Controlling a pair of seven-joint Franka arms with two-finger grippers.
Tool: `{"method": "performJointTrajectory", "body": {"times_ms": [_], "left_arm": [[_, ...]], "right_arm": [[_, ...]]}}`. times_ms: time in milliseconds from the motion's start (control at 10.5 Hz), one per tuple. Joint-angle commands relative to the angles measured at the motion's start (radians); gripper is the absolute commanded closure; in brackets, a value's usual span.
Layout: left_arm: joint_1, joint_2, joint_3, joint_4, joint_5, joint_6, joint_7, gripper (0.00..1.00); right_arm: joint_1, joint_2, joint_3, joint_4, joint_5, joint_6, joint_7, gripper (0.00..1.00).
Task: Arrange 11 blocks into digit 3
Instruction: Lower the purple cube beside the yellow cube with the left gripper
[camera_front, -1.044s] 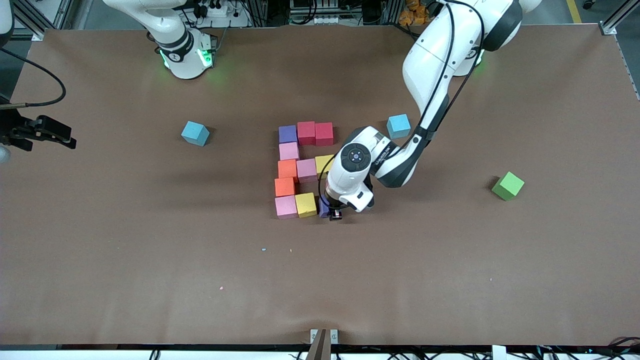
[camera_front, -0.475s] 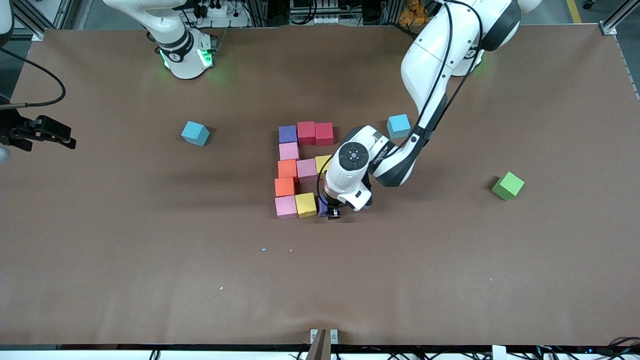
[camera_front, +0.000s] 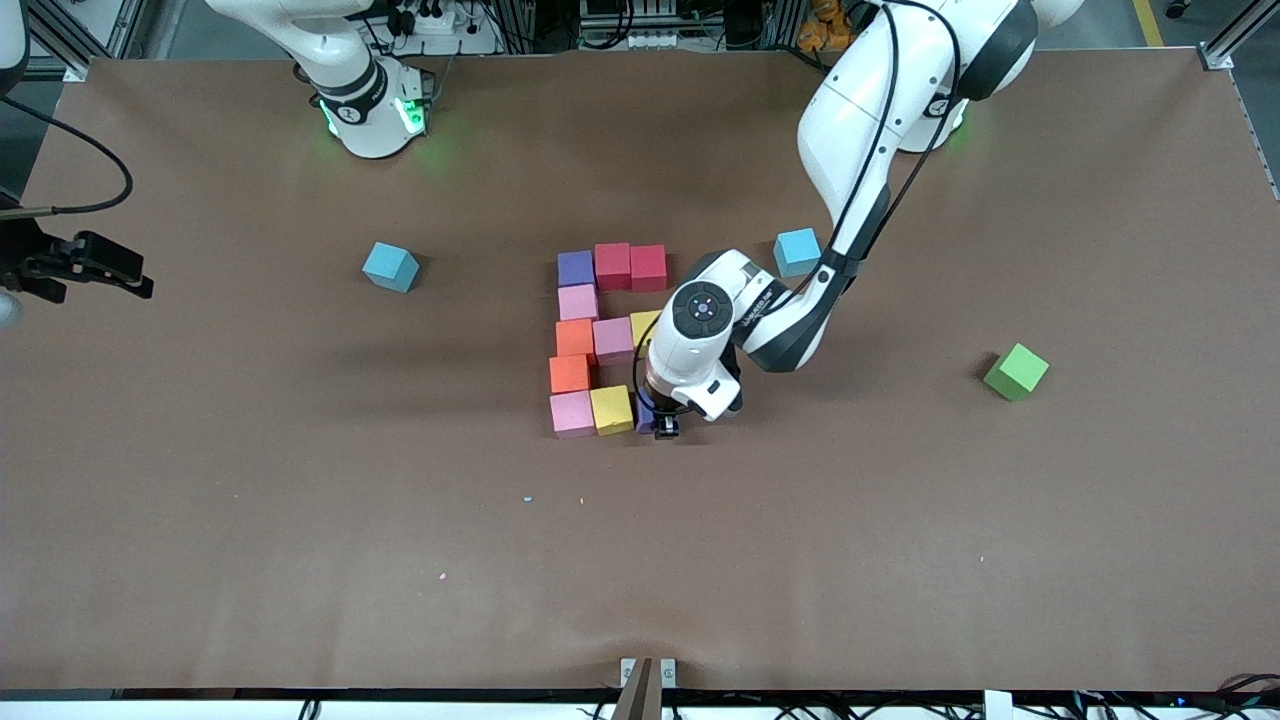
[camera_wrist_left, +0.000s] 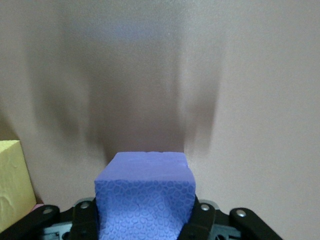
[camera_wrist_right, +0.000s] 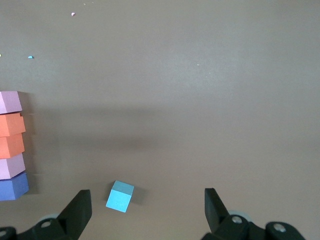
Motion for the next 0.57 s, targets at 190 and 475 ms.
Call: {"method": "performJointTrajectory", "body": {"times_ms": [190,475], "left_arm": [[-0.019,0.063,0.013,0.028,-0.004,0.006,-0.035,0.71],[-0.019,0.063,0.013,0.028,-0.004,0.006,-0.033,0.23]], "right_arm": [[-0.011,-0.002,0.007,0.002,0.011,-0.019,-0.015,0.00],[-0.013,0.001,0.007,0.002,0.011,-0.017,-0.015,0.00]]}}
